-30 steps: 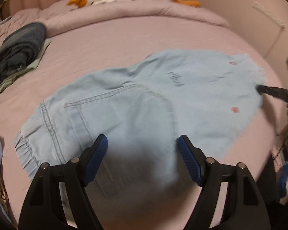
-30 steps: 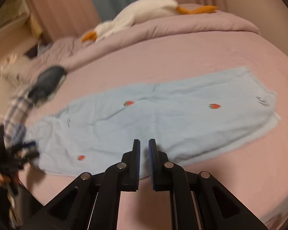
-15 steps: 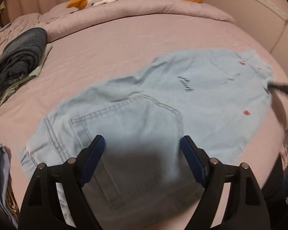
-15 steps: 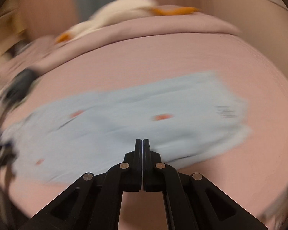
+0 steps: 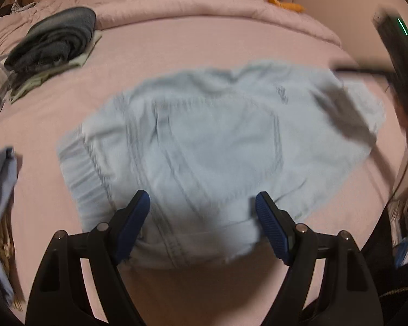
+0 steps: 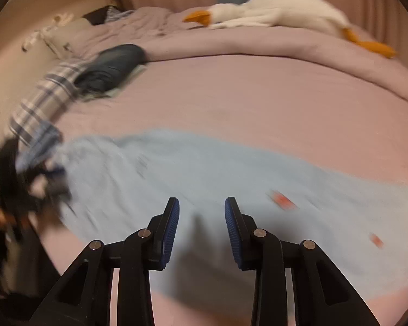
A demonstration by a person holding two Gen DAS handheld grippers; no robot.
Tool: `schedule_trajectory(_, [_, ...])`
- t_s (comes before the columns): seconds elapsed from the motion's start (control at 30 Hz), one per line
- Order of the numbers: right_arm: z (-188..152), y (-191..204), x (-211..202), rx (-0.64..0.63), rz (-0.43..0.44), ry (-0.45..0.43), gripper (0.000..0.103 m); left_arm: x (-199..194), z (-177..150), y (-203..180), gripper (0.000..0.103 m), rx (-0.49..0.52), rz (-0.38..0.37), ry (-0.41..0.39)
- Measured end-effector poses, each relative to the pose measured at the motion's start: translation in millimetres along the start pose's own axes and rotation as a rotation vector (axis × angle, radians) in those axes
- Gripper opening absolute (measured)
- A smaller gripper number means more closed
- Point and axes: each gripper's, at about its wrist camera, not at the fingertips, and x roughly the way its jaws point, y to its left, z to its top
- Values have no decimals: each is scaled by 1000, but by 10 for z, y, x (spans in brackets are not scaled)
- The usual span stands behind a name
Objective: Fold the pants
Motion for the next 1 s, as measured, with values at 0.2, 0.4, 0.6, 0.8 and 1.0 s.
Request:
schedule_trajectory(0.2, [639, 346, 747, 8, 113, 84, 35, -51, -111, 11, 77, 34, -22, -7])
schedule_trajectory(0.4, [808, 439, 1339, 39, 135, 344, 35, -35, -103, 50, 76, 60, -50, -32])
schedule_trajectory(0.6, [940, 574, 1343, 1, 159, 360, 9, 6, -48, 128, 76, 43, -75, -42])
schedule_trajectory(0.8, [910, 513, 1590, 63, 60, 297, 1, -70, -59, 194, 68, 6, -107, -55])
schedule_trajectory(1.0, [857, 677, 878, 26, 47, 23, 12, -594, -20, 684, 75, -196, -120, -204])
